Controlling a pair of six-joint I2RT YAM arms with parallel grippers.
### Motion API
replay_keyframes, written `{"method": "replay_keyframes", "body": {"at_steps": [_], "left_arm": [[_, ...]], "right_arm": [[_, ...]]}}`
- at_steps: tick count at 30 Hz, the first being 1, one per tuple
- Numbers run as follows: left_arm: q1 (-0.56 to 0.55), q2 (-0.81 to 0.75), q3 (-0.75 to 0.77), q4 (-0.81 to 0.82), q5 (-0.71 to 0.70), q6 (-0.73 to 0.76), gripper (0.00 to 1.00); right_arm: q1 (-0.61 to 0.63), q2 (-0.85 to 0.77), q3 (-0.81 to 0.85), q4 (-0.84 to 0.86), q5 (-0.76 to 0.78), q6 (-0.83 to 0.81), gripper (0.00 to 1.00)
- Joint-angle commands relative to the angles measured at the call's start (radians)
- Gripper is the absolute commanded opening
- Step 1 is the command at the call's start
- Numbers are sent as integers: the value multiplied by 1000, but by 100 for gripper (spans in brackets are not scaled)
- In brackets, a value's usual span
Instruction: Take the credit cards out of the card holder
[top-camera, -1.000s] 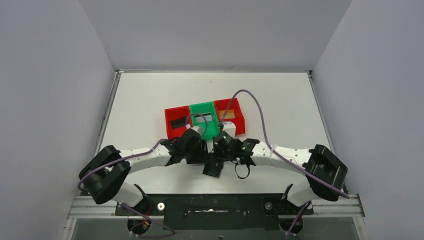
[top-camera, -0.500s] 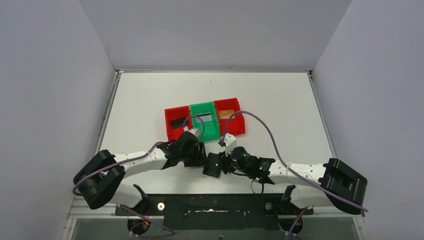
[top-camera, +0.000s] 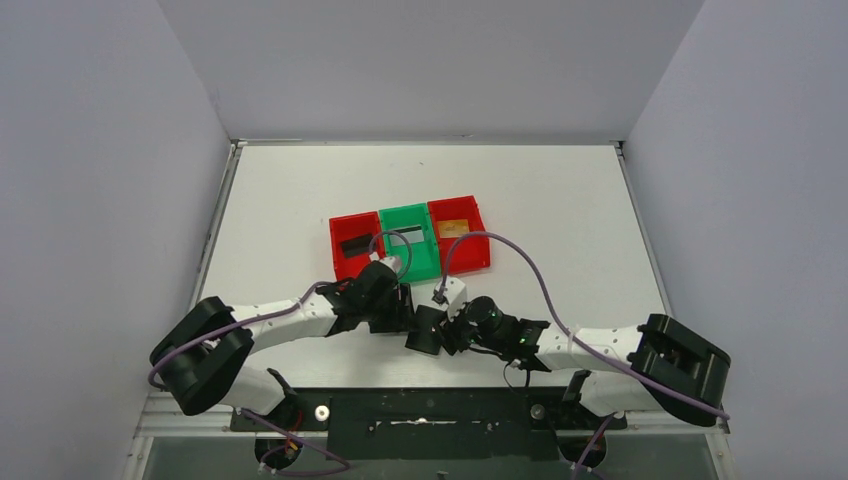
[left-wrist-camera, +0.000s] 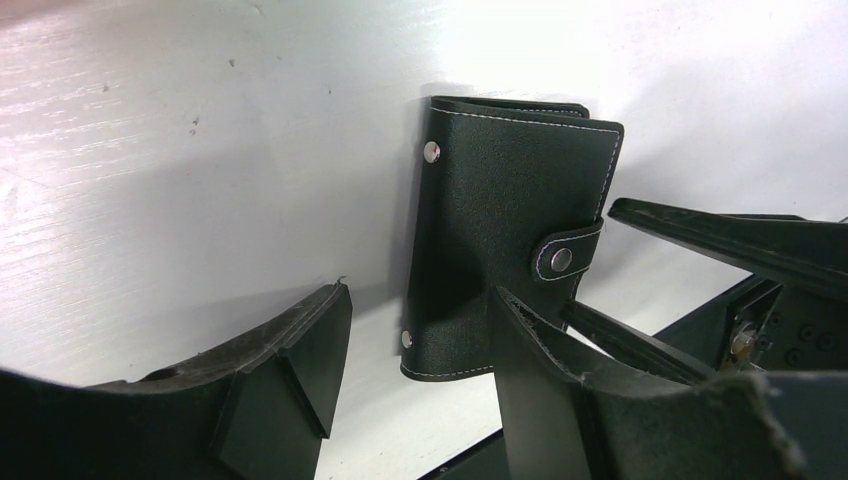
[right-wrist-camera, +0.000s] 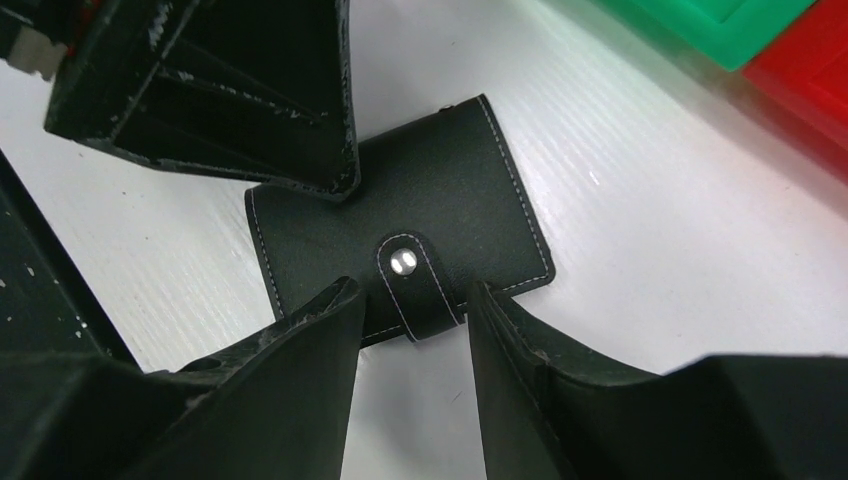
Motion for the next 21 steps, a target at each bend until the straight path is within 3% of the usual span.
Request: {"method": "replay_keyframes", "body": {"at_steps": [1,9,16,21], "left_arm": [[1,21,46,-29,-4,28,52],[-3,48,46,-3,22,33,52],[-17,93,46,13,61,54,52],[-29,139,46,-17,18,44,48]], "right_arm": [[-1,28,-7,90,-32,-31,43],[17,83,-18,61,45,-45,39],[23,152,-3,53,72,-23,16],[19,86,-36,128,82,28,2]]}}
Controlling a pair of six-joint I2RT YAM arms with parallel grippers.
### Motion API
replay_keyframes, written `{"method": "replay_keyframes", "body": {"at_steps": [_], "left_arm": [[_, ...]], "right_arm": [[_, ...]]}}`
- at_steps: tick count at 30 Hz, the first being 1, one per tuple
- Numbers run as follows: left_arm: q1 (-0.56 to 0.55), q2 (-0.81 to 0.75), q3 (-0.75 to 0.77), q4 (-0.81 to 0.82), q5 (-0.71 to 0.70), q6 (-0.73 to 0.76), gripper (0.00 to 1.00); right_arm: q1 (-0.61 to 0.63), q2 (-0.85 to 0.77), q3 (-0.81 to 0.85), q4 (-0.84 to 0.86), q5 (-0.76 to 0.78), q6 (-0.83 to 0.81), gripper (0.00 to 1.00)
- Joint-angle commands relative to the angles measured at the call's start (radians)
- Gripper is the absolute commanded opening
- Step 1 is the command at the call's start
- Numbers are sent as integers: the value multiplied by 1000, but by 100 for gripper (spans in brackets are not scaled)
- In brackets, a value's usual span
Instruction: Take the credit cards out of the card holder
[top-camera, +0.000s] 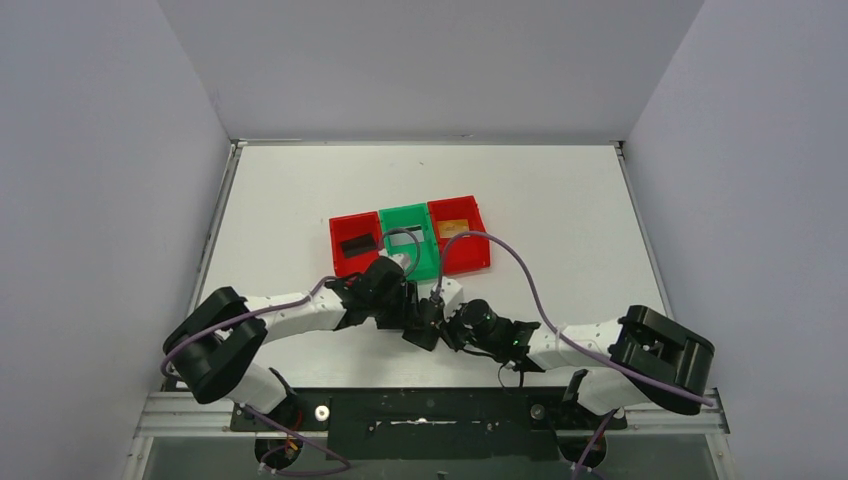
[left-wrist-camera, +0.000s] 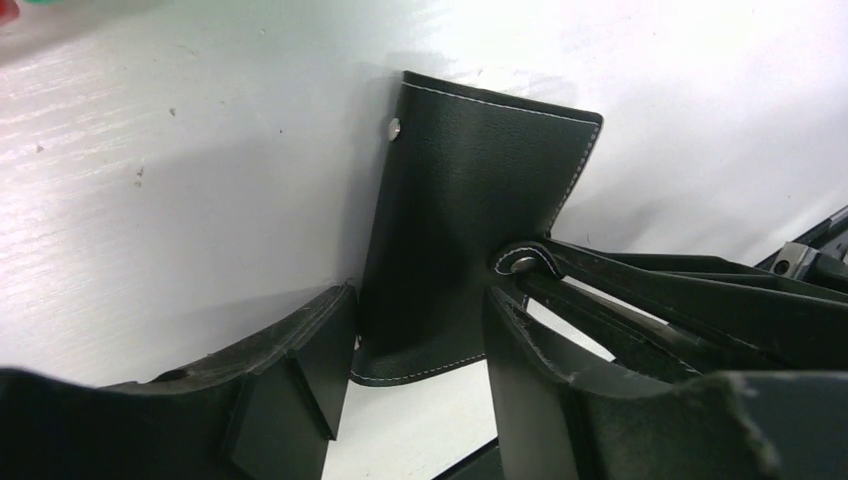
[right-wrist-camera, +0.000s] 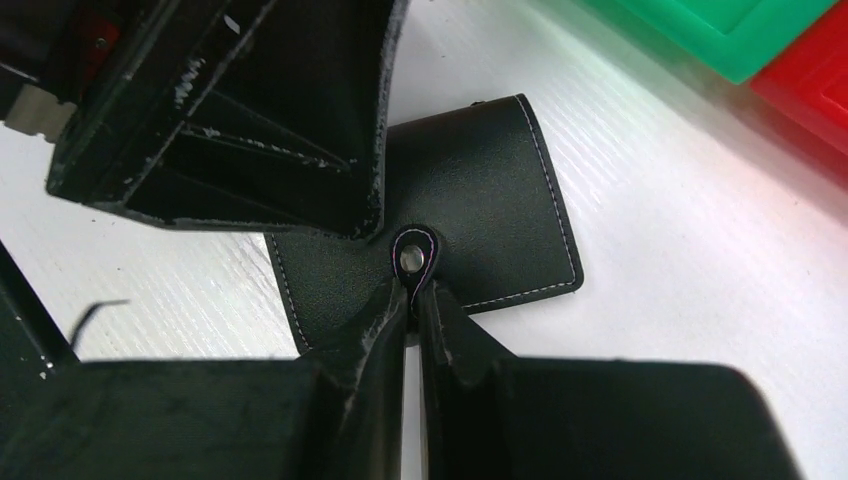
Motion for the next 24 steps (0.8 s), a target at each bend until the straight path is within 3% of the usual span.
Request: {"method": "replay_keyframes", "body": {"at_steps": [1,6,14,24], "left_arm": [[-22,74,-5,-44,-29,12,47],[-34,126,29,-85,-86,-2,40],[-49,189,36,-83,-104,-23,31],[-59,233,34,-93,-130,-42,26]], "right_arm": [[2,-50,-48,46,42,51,1],[-33,-141,-100,193,-60,125,0],[-152,-160,-164,433,-333,243,0],[-247,-155,-194,573,-593,301,0]]}}
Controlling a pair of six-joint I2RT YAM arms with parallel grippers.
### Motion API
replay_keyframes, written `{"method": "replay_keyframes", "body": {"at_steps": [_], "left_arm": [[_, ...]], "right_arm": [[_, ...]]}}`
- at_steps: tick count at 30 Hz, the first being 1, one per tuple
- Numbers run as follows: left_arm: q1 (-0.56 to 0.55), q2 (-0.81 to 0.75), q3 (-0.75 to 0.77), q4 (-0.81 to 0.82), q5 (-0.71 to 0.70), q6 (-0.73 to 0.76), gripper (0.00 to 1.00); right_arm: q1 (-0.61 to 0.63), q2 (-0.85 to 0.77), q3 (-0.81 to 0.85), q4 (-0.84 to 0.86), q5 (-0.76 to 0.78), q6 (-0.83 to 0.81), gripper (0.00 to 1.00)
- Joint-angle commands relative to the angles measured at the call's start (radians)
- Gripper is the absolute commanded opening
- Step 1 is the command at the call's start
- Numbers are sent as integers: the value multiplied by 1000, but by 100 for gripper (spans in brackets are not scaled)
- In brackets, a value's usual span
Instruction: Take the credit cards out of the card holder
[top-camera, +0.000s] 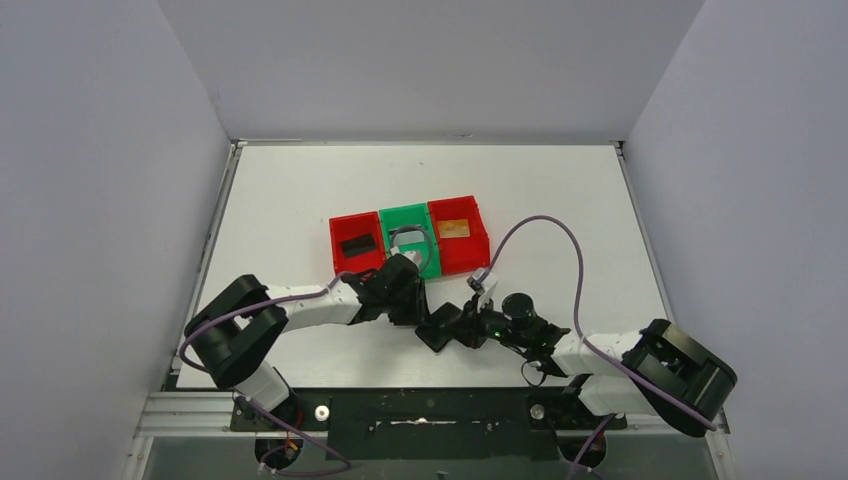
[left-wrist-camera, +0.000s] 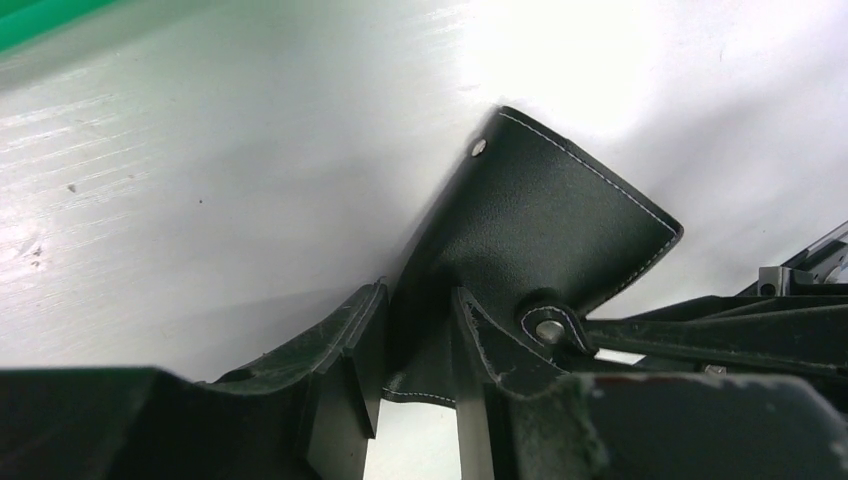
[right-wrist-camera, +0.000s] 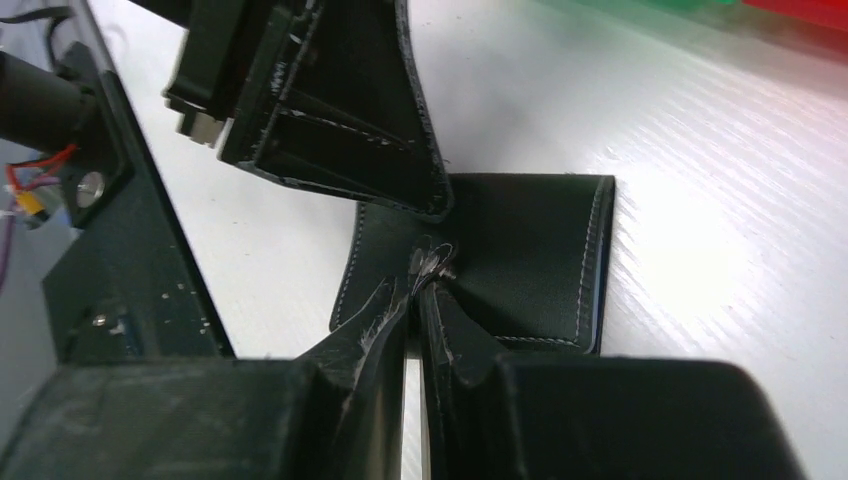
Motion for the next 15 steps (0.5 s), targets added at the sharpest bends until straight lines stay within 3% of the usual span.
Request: {"method": "replay_keyframes", "body": {"at_steps": [1,8,12,15], "left_arm": [[-21,114,-50,-122,-95,-2,25],[-27,138,-47,-121,-105,-15,23],[-30,121,-47,-139,-130,-25,22],[-30,85,-49,-148,-139,-24,23]], "right_arm": [[-20,-30,20,310,-256,67,0],[-33,9,45,277,-373,53,0],[-57,-33,44,165,-293,60,1],[-79,-113,59,7,-187,82,12]]}}
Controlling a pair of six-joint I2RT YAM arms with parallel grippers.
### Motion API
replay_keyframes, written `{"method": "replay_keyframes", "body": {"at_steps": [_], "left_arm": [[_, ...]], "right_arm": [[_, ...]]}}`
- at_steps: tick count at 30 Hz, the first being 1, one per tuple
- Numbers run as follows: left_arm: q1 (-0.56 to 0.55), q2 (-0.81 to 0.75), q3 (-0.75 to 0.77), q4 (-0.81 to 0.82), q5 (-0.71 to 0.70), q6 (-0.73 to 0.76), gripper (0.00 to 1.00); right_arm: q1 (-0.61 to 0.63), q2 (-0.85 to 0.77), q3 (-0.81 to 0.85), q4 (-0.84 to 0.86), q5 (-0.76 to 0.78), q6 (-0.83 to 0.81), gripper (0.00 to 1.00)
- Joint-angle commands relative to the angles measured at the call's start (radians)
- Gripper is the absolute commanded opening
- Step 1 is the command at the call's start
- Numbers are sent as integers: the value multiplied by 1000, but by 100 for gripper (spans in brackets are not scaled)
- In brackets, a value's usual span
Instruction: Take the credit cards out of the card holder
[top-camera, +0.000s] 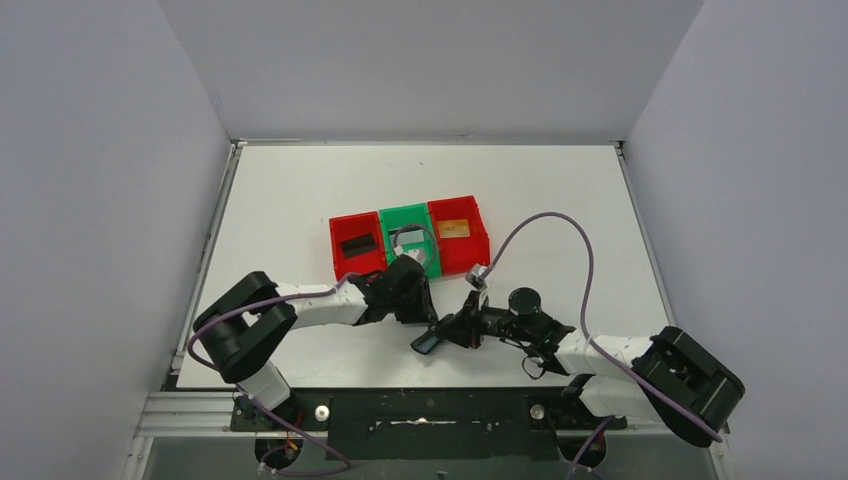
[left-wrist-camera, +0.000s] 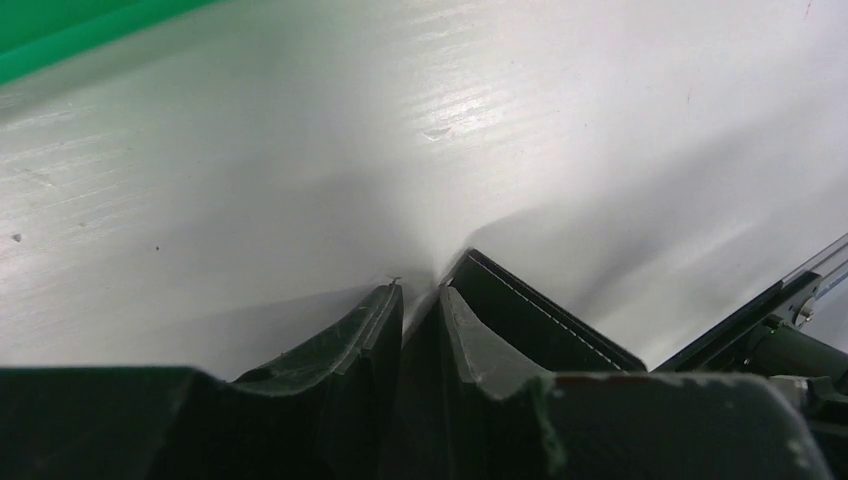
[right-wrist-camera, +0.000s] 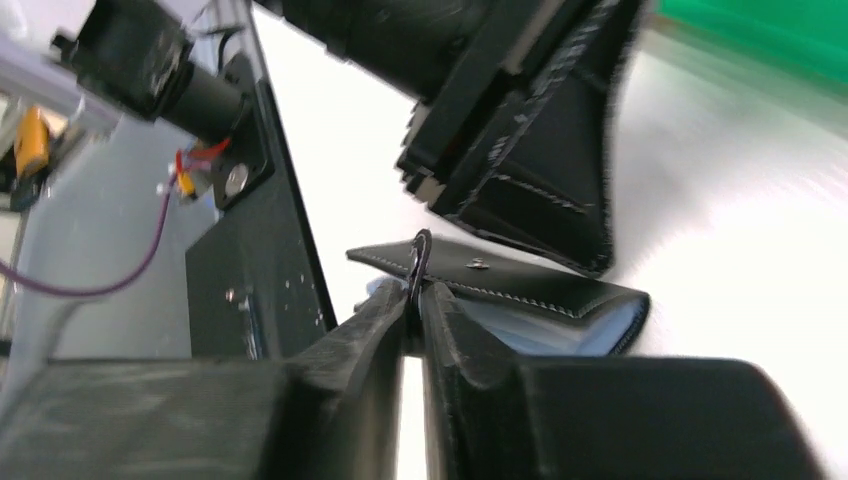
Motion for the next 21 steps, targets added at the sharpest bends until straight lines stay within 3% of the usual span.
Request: {"method": "replay_keyframes", "body": {"at_steps": [1,3,5,9,14,17,21], "left_arm": [[-9,28,-70,-211,-104,28,23],[-9,0,-68,-222,-113,28,23],[-9,-30,-68,-237,-130,21,23],[-7,-98,-70,-249,-149,15,25],[-7,-184,-61,-250,-162,31,26],[-6,-235,-57,-246,-172,48,29],[-3,-287,-57,-259,-208,47,32]], "right_arm": [[-28,-128,48,-136,124,33,22],[-29,-199,44,-230,200,61,27],[-27,-271,38,-338,306,93,40],[-27,-425,39,-562,522,188,57],[-25,-502,134,-906,719,468,62],[-16,-496,158,-1031,685,602,62],[61,-436,170,-999,582,697,60]]}}
